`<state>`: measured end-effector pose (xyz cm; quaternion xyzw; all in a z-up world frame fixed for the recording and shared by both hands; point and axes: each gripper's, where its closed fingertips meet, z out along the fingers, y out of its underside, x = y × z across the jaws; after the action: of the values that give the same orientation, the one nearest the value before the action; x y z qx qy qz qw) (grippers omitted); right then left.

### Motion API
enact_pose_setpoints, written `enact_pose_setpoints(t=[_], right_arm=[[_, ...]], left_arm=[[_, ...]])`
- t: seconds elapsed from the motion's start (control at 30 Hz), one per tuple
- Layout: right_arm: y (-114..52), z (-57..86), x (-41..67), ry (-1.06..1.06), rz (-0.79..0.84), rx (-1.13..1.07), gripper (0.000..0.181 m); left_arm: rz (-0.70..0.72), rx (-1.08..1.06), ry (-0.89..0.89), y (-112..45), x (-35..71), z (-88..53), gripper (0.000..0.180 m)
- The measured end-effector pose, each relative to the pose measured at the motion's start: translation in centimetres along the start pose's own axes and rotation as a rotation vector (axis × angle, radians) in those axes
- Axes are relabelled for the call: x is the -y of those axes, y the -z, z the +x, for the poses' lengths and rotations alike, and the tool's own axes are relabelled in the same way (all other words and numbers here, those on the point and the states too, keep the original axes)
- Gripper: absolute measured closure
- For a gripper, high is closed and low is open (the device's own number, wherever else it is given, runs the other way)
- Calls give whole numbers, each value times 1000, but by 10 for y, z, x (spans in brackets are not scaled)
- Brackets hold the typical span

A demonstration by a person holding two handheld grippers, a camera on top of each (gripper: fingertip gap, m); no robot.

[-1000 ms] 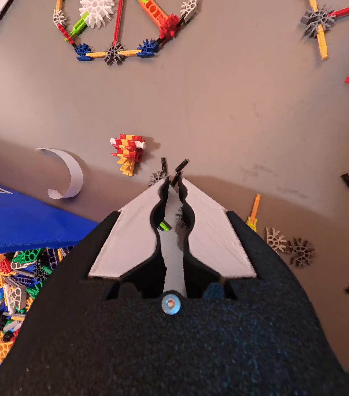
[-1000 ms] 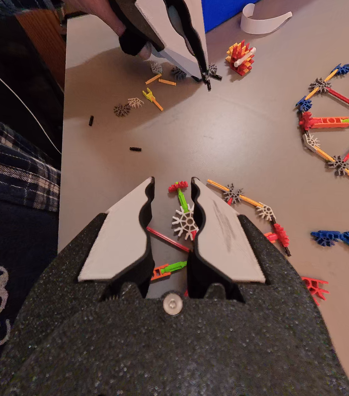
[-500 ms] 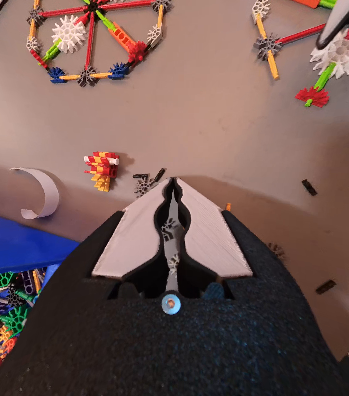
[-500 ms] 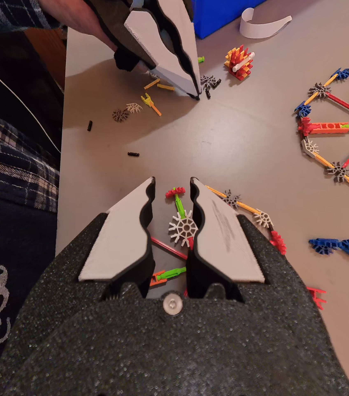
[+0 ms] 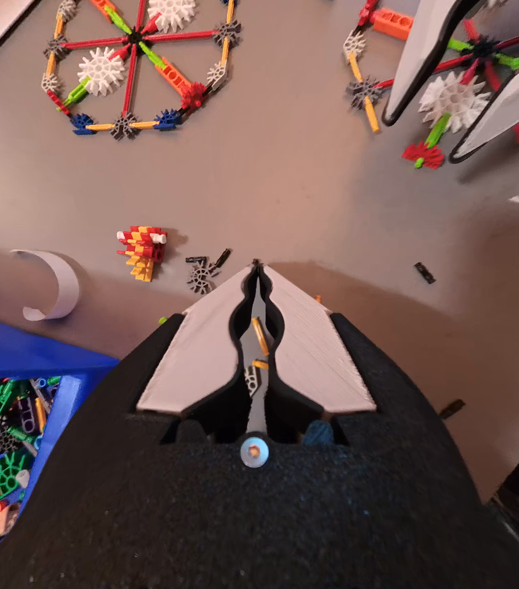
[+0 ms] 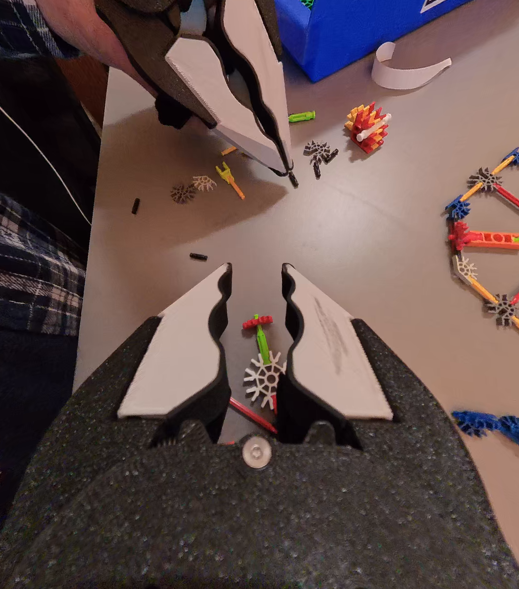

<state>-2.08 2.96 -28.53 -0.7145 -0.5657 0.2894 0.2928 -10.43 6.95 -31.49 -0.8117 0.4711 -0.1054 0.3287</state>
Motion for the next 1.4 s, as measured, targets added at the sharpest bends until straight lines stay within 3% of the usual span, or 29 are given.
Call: enact_pose_setpoints(t=[0.23,0.77,1.17,1.4], right_arm=[[-1,-2,1,8,-4,3,151],[-11,10,13,-26,23,1,154],[-40,-40,-7,121,-116,102,155],[-54,-43,-7,79,-151,107,169]], left_arm=[[-65,-7,-21,-8,-9,-6,173],[62,-70,-90,0,23,27,180],[27,-30,49,20,-19,32,180],[54,24,114,43,-26,25,180]])
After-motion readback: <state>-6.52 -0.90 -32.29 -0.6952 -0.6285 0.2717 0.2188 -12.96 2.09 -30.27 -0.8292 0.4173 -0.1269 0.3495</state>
